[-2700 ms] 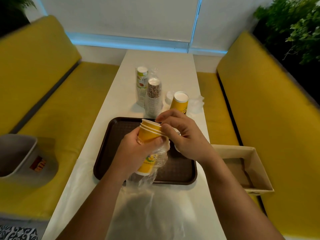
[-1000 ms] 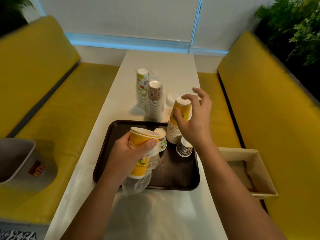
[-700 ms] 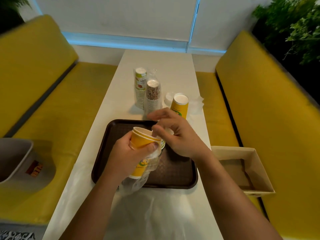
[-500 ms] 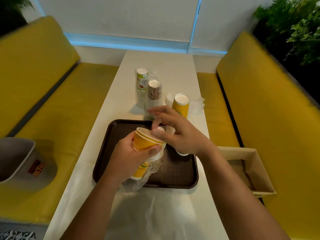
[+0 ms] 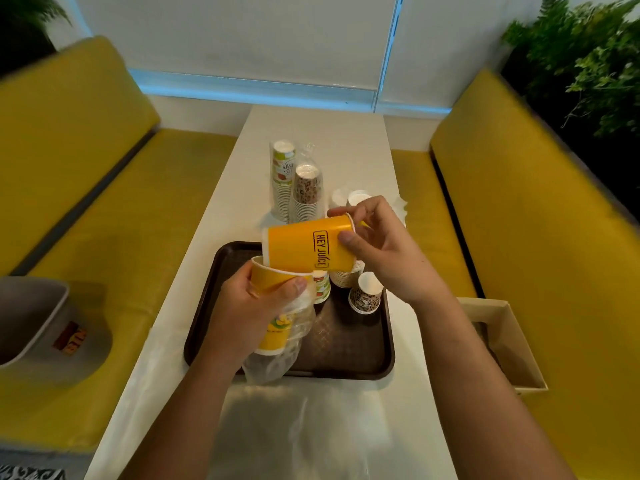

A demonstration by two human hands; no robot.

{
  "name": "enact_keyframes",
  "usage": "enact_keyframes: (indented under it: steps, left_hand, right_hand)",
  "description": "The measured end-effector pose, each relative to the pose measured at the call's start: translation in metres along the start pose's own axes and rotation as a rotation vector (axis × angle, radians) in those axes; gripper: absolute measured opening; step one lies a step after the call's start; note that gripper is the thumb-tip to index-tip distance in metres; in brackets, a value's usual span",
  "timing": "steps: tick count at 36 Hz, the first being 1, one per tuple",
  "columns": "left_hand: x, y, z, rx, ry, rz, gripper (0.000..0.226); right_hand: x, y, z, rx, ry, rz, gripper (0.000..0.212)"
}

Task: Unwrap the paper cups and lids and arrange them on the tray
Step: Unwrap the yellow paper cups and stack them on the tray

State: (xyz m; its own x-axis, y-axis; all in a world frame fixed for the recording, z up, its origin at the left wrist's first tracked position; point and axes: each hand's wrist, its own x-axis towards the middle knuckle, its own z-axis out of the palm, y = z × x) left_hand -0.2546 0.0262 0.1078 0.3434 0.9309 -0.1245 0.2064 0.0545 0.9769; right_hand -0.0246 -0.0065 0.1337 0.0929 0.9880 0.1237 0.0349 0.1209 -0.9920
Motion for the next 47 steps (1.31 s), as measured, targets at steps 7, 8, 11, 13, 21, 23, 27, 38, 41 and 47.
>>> enact_keyframes:
  steps: [7, 8, 11, 13, 21, 23, 27, 38, 41, 47]
  left_hand:
    - [0.004, -0.006, -0.002, -0.117, 0.072, -0.031, 0.069]
    - [0.004, -0.006, -0.001, -0.12, 0.067, -0.034, 0.069]
    - [0.005, -0.008, -0.002, -0.126, 0.05, -0.048, 0.07]
    - [0.004, -0.008, -0.001, -0.12, 0.05, -0.056, 0.067]
    - [0.001, -0.007, -0.002, -0.08, 0.037, -0.076, 0.065]
    - [0.0, -0.007, -0.001, -0.072, 0.025, -0.076, 0.069]
    - [0.001, -0.006, -0.001, -0.063, 0.017, -0.097, 0.061]
    - [0.007, -0.015, -0.004, -0.03, -0.019, -0.113, 0.067]
    - [0.006, -0.011, 0.0, -0.042, -0.032, -0.106, 0.06]
    - [0.004, -0.009, 0.002, 0.004, -0.057, -0.086, 0.072]
  right_hand:
    - [-0.015, 0.004, 0.0, -0.244, -0.283, 0.16, 0.118]
    - [-0.016, 0.003, 0.002, -0.279, -0.295, 0.149, 0.121]
    - [-0.012, -0.005, 0.004, -0.282, -0.223, 0.074, 0.119]
    - [-0.006, -0.015, 0.004, -0.26, -0.087, 0.006, 0.114]
    - [0.042, -0.017, -0.013, -0.429, 0.587, -0.275, 0.082]
    - [0.053, -0.004, -0.017, -0.537, 0.635, -0.27, 0.079]
    - [0.063, 0.034, -0.025, -0.69, 0.561, -0.114, 0.073]
    - [0.054, 0.077, -0.02, -0.812, 0.562, 0.098, 0.056]
    - [0.054, 0.077, -0.016, -0.86, 0.559, 0.1, 0.053]
    - [0.042, 0.054, -0.004, -0.943, 0.635, -0.053, 0.053]
